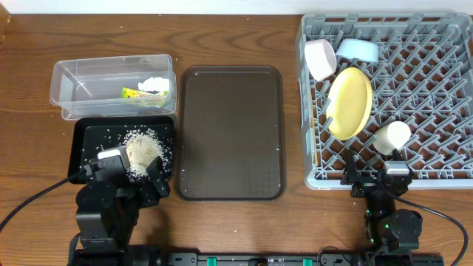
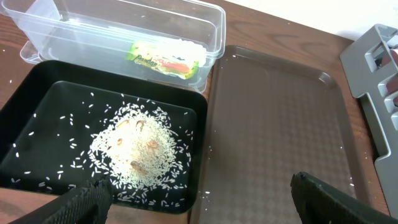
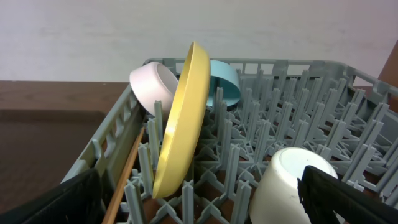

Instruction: Sort waste into correct bins and load items into the dishwasher rack

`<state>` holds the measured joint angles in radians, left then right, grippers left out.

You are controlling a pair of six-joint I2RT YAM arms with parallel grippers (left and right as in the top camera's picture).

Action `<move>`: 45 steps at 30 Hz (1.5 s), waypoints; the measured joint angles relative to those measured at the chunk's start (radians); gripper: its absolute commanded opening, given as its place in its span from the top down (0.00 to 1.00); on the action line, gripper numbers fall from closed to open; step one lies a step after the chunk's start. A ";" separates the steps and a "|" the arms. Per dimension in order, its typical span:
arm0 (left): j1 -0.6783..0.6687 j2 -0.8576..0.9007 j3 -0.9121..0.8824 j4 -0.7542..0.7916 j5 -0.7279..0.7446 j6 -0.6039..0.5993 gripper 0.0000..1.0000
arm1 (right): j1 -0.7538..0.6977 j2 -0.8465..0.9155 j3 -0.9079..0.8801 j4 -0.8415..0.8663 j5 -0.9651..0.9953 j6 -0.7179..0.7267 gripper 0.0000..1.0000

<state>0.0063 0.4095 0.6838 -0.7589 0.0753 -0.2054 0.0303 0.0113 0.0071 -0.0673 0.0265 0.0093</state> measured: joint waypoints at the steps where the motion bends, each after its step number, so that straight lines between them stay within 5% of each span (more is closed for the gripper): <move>1: 0.000 0.000 0.000 0.000 0.000 0.000 0.06 | 0.000 0.000 0.000 0.000 0.000 0.000 0.01; 27: 0.000 -0.069 -0.044 -0.029 -0.012 0.001 0.06 | 0.000 0.000 0.000 0.000 0.000 0.000 0.01; 34: 0.000 -0.276 -0.293 0.198 -0.026 0.000 0.06 | 0.000 0.000 0.000 0.000 0.000 -0.003 0.01; 45: 0.000 -0.399 -0.652 0.816 -0.060 0.003 0.06 | 0.000 0.000 0.000 0.000 0.000 -0.003 0.01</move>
<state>0.0063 0.0101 0.0315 0.0570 0.0151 -0.2028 0.0303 0.0113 0.0071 -0.0677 0.0269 0.0059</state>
